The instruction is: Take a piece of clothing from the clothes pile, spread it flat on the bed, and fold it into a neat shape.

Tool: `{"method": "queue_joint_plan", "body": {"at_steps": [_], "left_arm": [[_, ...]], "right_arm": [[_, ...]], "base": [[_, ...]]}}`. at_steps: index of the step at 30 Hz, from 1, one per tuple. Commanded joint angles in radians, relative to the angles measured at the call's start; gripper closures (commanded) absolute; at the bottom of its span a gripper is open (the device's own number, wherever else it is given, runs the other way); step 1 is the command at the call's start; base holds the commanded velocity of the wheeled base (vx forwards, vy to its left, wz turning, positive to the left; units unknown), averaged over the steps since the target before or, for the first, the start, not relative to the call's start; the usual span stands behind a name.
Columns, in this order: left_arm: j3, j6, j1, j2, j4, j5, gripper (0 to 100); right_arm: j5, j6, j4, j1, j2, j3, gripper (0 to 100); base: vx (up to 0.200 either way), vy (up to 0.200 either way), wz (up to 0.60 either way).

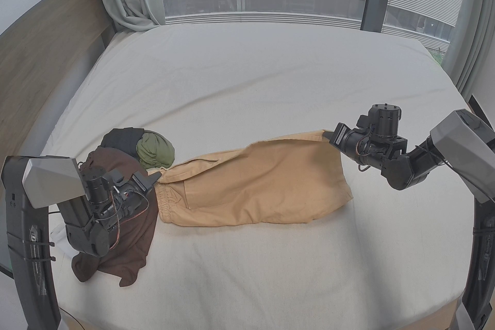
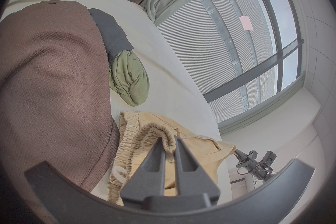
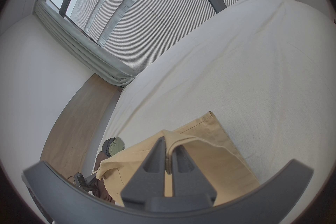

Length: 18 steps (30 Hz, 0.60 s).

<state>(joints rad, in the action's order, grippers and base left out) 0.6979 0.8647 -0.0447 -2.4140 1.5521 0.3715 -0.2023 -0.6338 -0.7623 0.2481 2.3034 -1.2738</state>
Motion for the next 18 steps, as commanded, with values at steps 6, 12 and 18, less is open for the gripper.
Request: {"method": "queue_joint_plan", "body": {"at_steps": [6,12,18], "left_arm": [[0.005,0.0,0.0,-0.005,0.0,0.001,0],[0.028,0.0,0.006,-0.005,0.0,0.0,0],[0.023,0.0,0.009,0.009,0.0,-0.026,0]], "right_arm": [[0.0,0.0,-0.017,0.002,0.016,-0.004,100],[0.006,-0.003,-0.023,0.0,0.037,-0.032,0],[0.011,-0.006,-0.046,0.0,0.034,-0.027,0]], "base": [[0.0,0.0,0.0],[0.0,0.0,0.0],[0.0,0.0,0.0]]}}
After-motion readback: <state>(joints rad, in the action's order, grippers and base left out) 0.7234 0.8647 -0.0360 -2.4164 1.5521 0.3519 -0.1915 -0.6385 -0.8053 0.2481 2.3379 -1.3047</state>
